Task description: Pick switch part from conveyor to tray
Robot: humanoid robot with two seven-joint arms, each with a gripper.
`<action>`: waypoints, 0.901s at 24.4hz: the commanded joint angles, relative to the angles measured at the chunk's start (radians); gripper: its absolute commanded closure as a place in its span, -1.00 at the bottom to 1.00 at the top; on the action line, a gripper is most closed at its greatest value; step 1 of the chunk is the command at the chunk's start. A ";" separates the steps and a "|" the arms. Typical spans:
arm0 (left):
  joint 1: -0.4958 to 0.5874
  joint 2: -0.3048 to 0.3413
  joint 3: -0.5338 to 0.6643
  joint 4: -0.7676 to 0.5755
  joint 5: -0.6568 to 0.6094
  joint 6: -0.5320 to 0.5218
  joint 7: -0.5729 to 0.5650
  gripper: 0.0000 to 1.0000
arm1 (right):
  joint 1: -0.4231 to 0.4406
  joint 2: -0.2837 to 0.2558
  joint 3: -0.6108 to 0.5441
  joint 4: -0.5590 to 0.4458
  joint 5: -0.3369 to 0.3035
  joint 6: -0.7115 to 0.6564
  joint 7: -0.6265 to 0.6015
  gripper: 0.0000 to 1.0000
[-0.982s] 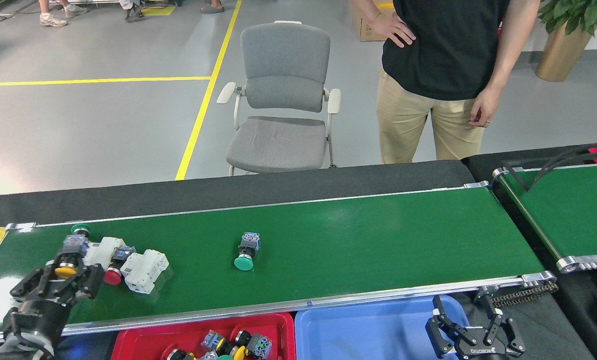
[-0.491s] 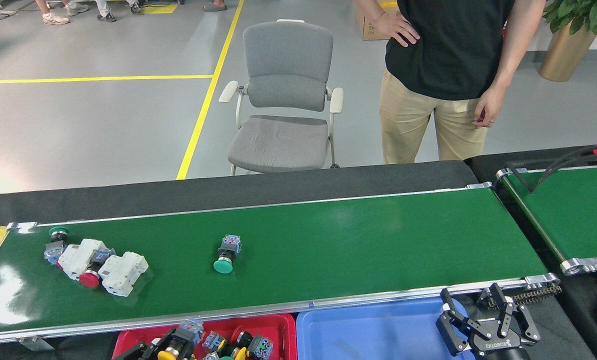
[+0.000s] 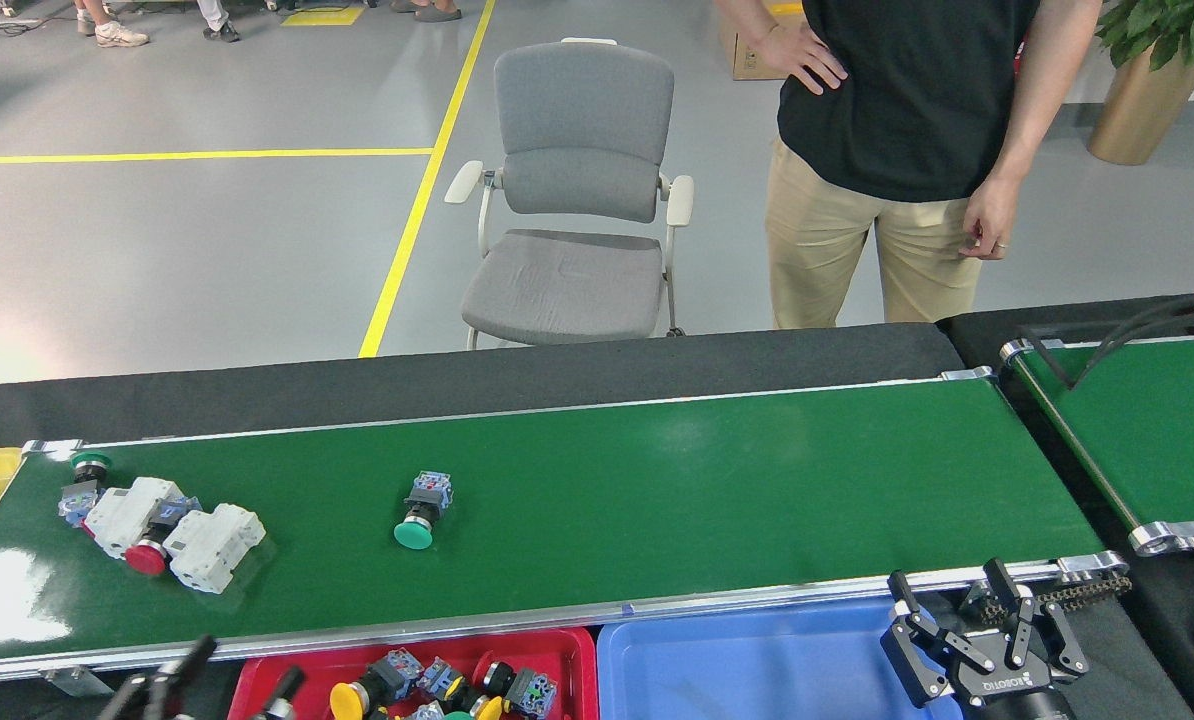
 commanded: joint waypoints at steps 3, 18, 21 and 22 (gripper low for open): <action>0.001 0.023 0.055 0.008 -0.016 0.059 0.048 -1.00 | -0.011 0.000 -0.005 -0.016 -0.003 -0.028 0.004 -1.00; -0.169 0.210 -0.011 0.312 -0.025 -0.091 0.053 -1.00 | -0.012 -0.001 -0.005 -0.019 -0.003 -0.033 0.004 -1.00; -0.205 0.253 -0.020 0.390 -0.025 -0.093 0.053 -1.00 | -0.011 -0.004 -0.005 -0.019 -0.003 -0.033 0.004 -1.00; -0.218 0.265 -0.023 0.413 -0.021 -0.091 0.053 -1.00 | -0.011 -0.004 -0.005 -0.019 -0.003 -0.034 0.004 -1.00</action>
